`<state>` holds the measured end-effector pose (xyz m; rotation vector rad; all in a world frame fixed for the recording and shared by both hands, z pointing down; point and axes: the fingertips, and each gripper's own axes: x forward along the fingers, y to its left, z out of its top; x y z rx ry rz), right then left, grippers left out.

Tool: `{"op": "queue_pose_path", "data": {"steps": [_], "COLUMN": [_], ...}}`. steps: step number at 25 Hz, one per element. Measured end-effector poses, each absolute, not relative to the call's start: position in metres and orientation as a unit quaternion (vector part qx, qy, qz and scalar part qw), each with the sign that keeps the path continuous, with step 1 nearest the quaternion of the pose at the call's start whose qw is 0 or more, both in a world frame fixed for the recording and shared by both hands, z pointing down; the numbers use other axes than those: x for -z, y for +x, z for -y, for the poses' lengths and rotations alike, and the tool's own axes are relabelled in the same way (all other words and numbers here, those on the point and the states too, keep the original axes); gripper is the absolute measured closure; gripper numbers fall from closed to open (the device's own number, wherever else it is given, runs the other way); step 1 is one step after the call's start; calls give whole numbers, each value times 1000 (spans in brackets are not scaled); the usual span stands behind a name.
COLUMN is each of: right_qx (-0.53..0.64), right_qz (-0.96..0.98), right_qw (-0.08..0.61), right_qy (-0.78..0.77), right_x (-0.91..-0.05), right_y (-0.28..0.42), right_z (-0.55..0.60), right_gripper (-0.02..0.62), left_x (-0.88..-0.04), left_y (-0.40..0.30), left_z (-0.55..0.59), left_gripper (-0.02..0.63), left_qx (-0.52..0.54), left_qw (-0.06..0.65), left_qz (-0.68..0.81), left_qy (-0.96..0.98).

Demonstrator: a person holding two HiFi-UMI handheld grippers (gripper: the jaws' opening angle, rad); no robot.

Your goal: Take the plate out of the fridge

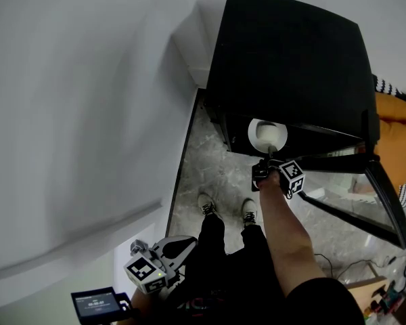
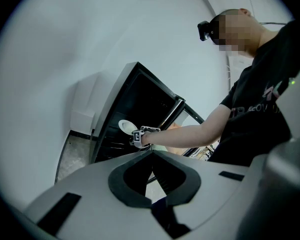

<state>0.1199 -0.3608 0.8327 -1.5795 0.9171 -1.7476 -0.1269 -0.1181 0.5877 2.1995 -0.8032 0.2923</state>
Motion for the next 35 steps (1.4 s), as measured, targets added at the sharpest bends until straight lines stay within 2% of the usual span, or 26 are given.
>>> {"op": "queue_pose_path", "data": {"steps": [12, 19, 35], "right_qx": [664, 651, 686], "right_qz": [-401, -462, -526], "right_qw": [283, 260, 231], "right_qy": [-564, -544, -446], "right_x": [-815, -810, -691], "right_y": [119, 131, 142], "right_z": [368, 348, 248], "right_gripper": [578, 578, 579], "left_x": [-587, -574, -542], "left_y": [-118, -96, -32], "left_z": [109, 113, 102], "left_gripper": [601, 601, 601], "left_qx": [-150, -135, -114], "left_qw": [382, 352, 296], "left_qz": [305, 299, 303], "left_qy": [859, 877, 899]}}
